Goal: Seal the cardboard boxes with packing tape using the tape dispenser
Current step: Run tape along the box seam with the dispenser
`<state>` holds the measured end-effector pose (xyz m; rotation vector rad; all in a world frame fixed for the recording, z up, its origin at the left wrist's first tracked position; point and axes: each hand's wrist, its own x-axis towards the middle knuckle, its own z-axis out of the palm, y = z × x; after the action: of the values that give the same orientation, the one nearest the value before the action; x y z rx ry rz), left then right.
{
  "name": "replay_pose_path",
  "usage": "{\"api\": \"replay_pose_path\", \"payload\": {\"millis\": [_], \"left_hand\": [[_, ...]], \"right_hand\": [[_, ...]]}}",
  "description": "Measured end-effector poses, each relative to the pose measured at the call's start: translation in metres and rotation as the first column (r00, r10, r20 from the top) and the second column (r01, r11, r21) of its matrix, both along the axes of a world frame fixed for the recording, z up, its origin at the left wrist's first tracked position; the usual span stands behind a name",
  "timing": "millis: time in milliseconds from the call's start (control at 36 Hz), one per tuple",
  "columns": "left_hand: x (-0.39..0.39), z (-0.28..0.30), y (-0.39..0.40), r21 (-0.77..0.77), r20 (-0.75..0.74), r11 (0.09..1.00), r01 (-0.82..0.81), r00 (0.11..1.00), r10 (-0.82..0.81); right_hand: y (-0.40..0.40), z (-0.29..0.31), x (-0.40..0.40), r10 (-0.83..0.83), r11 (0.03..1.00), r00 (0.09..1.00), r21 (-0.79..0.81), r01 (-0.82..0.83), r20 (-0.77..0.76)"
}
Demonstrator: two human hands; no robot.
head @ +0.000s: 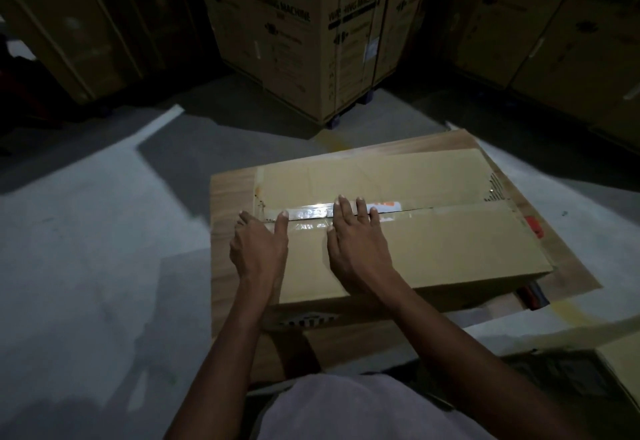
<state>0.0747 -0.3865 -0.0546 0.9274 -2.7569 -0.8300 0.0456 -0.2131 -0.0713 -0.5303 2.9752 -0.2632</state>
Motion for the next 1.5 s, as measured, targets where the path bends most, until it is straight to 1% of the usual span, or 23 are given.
{"api": "replay_pose_path", "payload": {"millis": [83, 194, 278, 361, 417, 528, 667, 722, 833, 972, 1028, 1083, 1139, 1222, 1306, 1389, 1444, 1500], "left_hand": [[-0.002, 0.002, -0.009, 0.071, -0.014, 0.997, -0.02, 1.0, 0.021], [-0.002, 0.004, -0.021, 0.225, -0.044, 0.974, 0.023, 0.999, -0.014], [-0.001, 0.005, -0.025, 0.215, -0.046, 0.976, 0.041, 0.998, -0.032], [-0.001, 0.004, -0.028, 0.168, -0.097, 0.985, 0.042, 0.995, -0.026], [-0.002, 0.004, -0.029, 0.153, -0.105, 0.988, 0.038, 0.994, -0.022], [0.0, 0.006, -0.027, 0.154, -0.114, 0.988, 0.026, 0.993, -0.009], [0.008, 0.007, -0.025, 0.255, -0.188, 0.966, -0.029, 0.979, 0.079], [0.011, 0.011, -0.023, 0.282, -0.185, 0.959, -0.004, 0.981, 0.059], [0.017, 0.014, -0.022, 0.283, -0.189, 0.957, 0.066, 0.982, -0.012], [0.038, 0.011, -0.02, 0.44, -0.164, 0.887, 0.143, 0.983, -0.077], [0.047, 0.01, -0.018, 0.407, -0.139, 0.901, 0.148, 0.985, -0.099], [0.057, 0.009, -0.014, 0.313, -0.092, 0.941, 0.132, 0.99, -0.108], [0.068, 0.01, -0.006, 0.199, -0.034, 0.974, 0.105, 0.994, -0.101], [0.083, 0.012, 0.011, 0.065, 0.006, 0.995, 0.079, 0.997, -0.08], [0.091, 0.015, 0.028, -0.069, 0.033, 0.988, 0.136, 0.99, -0.134], [0.094, 0.019, 0.046, -0.205, 0.126, 0.946, 0.249, 0.966, -0.227], [0.094, 0.019, 0.06, -0.198, 0.143, 0.922, 0.332, 0.941, -0.307], [0.092, 0.019, 0.075, -0.156, 0.141, 0.897, 0.414, 0.908, -0.395]], "right_hand": [[-0.001, 0.001, 0.0, -0.003, 1.0, 1.0, 0.004, 0.003, -0.001], [0.0, 0.001, 0.001, -0.004, 1.0, 1.0, -0.003, 0.004, -0.001], [0.0, -0.001, 0.0, -0.006, 1.0, 1.0, 0.0, 0.006, 0.0], [0.0, 0.0, 0.003, -0.009, 1.0, 1.0, -0.02, 0.008, -0.018], [0.0, 0.0, 0.005, -0.008, 0.999, 0.999, -0.041, 0.006, -0.034], [-0.001, 0.001, 0.004, -0.015, 0.998, 1.0, -0.062, 0.013, -0.025], [0.0, 0.001, 0.003, -0.007, 0.999, 1.0, -0.05, 0.006, -0.028], [-0.001, 0.002, 0.003, -0.011, 0.999, 1.0, -0.053, 0.01, -0.029], [0.001, 0.002, 0.005, -0.015, 0.996, 1.0, -0.085, 0.013, -0.021], [0.002, 0.005, 0.005, -0.029, 0.983, 0.999, -0.182, 0.025, -0.021], [0.003, 0.008, 0.004, -0.051, 0.956, 0.998, -0.289, 0.041, -0.03], [0.005, 0.011, 0.004, -0.092, 0.908, 0.994, -0.415, 0.06, -0.058], [0.009, 0.016, 0.006, -0.171, 0.838, 0.983, -0.534, 0.111, -0.064], [0.016, 0.02, 0.016, -0.261, 0.744, 0.961, -0.653, 0.138, -0.095], [0.031, 0.02, 0.036, -0.266, 0.7, 0.953, -0.709, 0.088, -0.144], [0.055, 0.017, 0.059, -0.225, 0.664, 0.961, -0.747, 0.033, -0.158], [0.074, 0.015, 0.07, -0.219, 0.658, 0.964, -0.753, 0.033, -0.15], [0.095, 0.012, 0.076, -0.258, 0.665, 0.952, -0.745, 0.052, -0.164]]}}
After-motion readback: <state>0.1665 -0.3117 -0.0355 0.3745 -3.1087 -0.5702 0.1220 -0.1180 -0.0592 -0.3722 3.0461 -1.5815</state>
